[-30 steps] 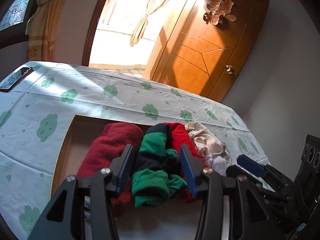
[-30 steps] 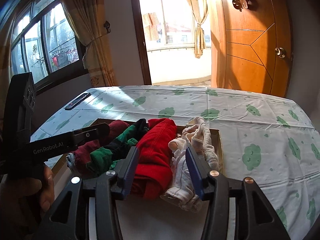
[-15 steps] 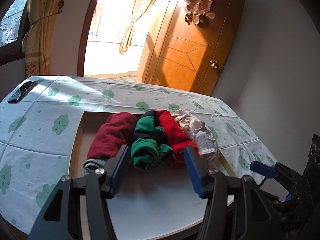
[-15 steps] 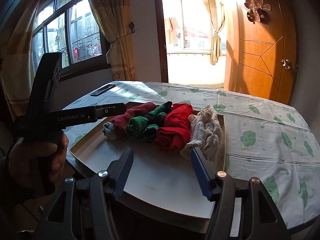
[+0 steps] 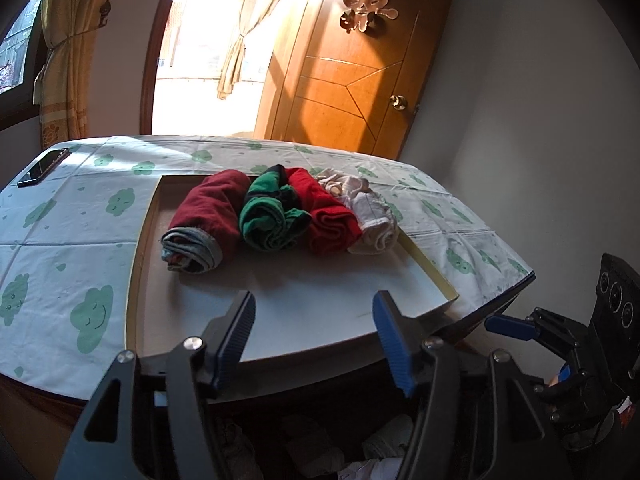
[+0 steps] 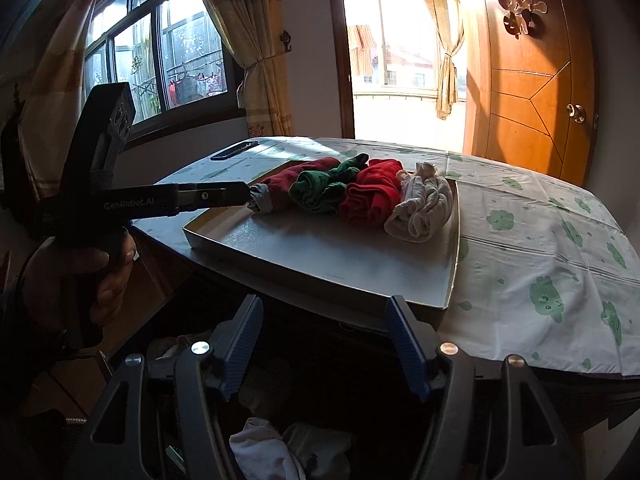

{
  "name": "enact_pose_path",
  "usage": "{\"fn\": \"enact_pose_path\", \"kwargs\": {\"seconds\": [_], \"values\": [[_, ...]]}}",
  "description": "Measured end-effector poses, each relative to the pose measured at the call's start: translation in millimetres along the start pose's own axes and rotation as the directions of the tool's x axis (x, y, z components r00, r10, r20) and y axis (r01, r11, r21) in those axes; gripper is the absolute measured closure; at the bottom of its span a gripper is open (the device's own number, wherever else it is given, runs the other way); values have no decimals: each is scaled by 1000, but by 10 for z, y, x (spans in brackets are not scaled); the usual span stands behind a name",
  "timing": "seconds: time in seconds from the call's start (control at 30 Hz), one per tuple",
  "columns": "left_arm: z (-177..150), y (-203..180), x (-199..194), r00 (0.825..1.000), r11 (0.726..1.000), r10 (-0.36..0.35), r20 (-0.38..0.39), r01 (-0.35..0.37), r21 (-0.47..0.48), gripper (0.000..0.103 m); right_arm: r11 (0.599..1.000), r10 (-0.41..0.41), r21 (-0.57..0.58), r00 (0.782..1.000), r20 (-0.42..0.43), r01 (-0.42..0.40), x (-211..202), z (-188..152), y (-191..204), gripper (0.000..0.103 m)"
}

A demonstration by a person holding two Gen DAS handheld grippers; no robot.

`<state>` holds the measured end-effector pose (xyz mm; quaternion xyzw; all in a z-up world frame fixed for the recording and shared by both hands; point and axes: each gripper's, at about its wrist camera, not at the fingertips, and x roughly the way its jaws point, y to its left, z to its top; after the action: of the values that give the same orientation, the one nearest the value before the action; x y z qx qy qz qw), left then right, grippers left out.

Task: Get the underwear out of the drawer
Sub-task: 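Move both open tools back down into the drawer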

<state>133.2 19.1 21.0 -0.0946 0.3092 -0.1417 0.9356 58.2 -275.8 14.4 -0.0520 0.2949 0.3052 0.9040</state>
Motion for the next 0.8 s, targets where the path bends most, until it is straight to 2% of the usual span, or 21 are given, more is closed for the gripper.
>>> {"fn": "enact_pose_path", "kwargs": {"seconds": [0.23, 0.43, 0.63, 0.8], "values": [[-361, 71, -125, 999, 999, 34, -41, -34, 13, 40, 1000, 20, 18, 1000, -24, -19, -67, -399, 52, 37], [-662, 166, -131, 989, 995, 85, -122, -79, 54, 40, 998, 54, 15, 996, -75, -53, -5, -695, 152, 37], [-958, 161, -62, 962, 984, 135, -237, -101, 149, 40, 997, 63, 43, 993, -99, -59, 58, -849, 121, 37], [-1119, 170, 60, 931, 976, 154, -332, -90, 200, 40, 996, 75, 61, 991, -109, -68, 127, -925, 142, 37]]}}
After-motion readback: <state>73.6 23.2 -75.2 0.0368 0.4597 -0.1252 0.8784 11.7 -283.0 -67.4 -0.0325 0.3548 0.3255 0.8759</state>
